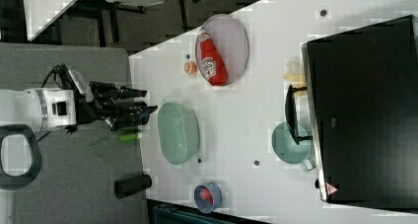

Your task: Drag strainer left to right.

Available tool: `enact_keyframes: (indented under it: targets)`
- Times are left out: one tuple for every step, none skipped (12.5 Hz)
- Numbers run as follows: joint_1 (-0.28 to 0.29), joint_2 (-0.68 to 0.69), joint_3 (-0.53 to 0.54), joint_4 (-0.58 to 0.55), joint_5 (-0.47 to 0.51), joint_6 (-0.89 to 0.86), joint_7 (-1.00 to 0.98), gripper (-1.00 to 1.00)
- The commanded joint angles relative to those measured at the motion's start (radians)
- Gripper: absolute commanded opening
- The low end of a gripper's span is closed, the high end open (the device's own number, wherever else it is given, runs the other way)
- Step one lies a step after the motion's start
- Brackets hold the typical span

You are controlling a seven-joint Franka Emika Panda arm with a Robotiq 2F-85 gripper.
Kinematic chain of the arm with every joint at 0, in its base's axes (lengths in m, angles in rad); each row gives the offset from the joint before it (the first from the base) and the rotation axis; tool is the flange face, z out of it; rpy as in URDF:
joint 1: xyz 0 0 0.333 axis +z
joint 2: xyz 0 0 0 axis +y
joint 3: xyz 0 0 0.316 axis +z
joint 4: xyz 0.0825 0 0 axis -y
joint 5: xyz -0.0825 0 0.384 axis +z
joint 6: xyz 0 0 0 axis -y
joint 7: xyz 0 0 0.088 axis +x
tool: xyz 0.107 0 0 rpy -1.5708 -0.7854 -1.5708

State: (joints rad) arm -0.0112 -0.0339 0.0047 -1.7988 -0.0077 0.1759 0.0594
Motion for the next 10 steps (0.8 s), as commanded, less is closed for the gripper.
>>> enact_keyframes:
  targets:
    - [-0.012,-0.566,-0.038,-0.255,-0.031,-0.251,-0.059,0.59]
    - [-0.012,-0.566,-0.037,-0.256,-0.031,-0.251,-0.059,0.81]
    - [-0.011,-0.565,-0.033,-0.258,-0.031,-0.25,-0.059,0.99]
    - [-0.009,-0.562,-0.019,-0.265,-0.027,-0.249,-0.059,1.0]
    - [-0.004,-0.554,0.005,-0.272,-0.017,-0.249,-0.059,1.0]
    - [0.003,-0.542,0.037,-0.279,-0.003,-0.245,-0.058,1.0]
    - [0.009,-0.525,0.079,-0.287,0.009,-0.23,-0.05,1.0]
    - [0.013,-0.504,0.126,-0.295,0.015,-0.206,-0.036,1.0]
    - [0.014,-0.478,0.178,-0.304,0.015,-0.173,-0.011,1.0]
    - [0.014,-0.447,0.232,-0.311,0.015,-0.13,0.03,1.0]
